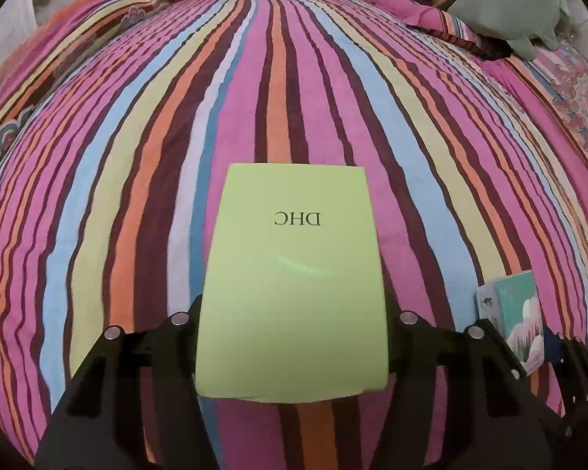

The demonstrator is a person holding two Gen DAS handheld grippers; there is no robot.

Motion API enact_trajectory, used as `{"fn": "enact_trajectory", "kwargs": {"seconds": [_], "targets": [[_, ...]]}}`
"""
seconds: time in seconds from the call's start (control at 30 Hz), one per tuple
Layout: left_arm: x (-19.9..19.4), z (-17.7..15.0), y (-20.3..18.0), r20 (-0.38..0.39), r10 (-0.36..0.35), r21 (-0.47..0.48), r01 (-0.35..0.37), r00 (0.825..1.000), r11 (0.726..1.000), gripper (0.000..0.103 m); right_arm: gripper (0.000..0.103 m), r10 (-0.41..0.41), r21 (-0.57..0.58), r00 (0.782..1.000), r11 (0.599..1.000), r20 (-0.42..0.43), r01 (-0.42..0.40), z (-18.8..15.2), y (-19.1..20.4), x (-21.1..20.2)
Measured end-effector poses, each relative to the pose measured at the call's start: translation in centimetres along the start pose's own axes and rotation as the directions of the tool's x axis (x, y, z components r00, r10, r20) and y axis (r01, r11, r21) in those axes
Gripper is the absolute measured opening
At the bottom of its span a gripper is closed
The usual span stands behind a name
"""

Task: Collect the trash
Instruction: 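Grasp the light-green DHC box with left tool while right tool grasps the yuzhu tissue pack, then carry the box with left tool while right tool carries the tissue pack to the wastebasket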

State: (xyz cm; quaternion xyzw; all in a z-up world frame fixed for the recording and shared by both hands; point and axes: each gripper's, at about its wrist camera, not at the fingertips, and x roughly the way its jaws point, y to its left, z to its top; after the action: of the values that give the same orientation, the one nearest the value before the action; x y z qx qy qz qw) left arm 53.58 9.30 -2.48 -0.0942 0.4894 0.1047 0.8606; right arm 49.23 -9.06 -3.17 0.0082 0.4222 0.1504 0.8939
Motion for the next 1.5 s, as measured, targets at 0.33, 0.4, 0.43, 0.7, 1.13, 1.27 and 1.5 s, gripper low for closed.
{"fn": "enact_trajectory", "kwargs": {"seconds": [0.33,0.4,0.43,0.7,1.13,1.27,1.5], "targets": [[-3.7,-5.3,2.6,-0.017,-0.009,-0.042,0.008,1.000,0.999,0.056,0.049,0.024,0.010,1.000,1.000,-0.013,-0.024,-2.9,0.6,-3.2],[-4.6,-6.7,3.1,-0.016,-0.012,-0.047,0.011,1.000,0.999,0.056,0.049,0.028,0.010,1.000,1.000,-0.014,-0.027,-3.5,0.7,-3.7],[-5.0,-7.3,3.4,-0.016,-0.013,-0.049,0.012,1.000,0.999,0.056,0.049,0.030,0.014,0.999,0.999,-0.017,-0.029,-4.0,0.7,-4.1],[-7.8,-12.2,5.6,-0.007,-0.026,-0.074,0.025,1.000,0.997,0.056,0.049,0.049,0.069,0.998,0.997,-0.030,-0.047,-7.0,0.1,-6.0],[-12.0,-18.1,6.4,0.009,-0.019,-0.052,0.020,1.000,0.998,0.056,0.049,0.077,0.129,0.997,0.989,-0.011,-0.075,-11.3,-1.1,-10.3],[-13.6,-19.9,6.6,0.019,-0.020,-0.055,0.021,1.000,0.998,0.056,0.049,0.096,0.128,0.995,0.987,0.001,-0.095,-12.5,-1.0,-11.8],[-16.8,-23.7,7.1,0.043,-0.019,-0.033,0.020,0.999,0.999,0.056,0.049,0.134,0.111,0.991,0.985,0.004,-0.133,-14.7,-0.3,-14.3]]}}
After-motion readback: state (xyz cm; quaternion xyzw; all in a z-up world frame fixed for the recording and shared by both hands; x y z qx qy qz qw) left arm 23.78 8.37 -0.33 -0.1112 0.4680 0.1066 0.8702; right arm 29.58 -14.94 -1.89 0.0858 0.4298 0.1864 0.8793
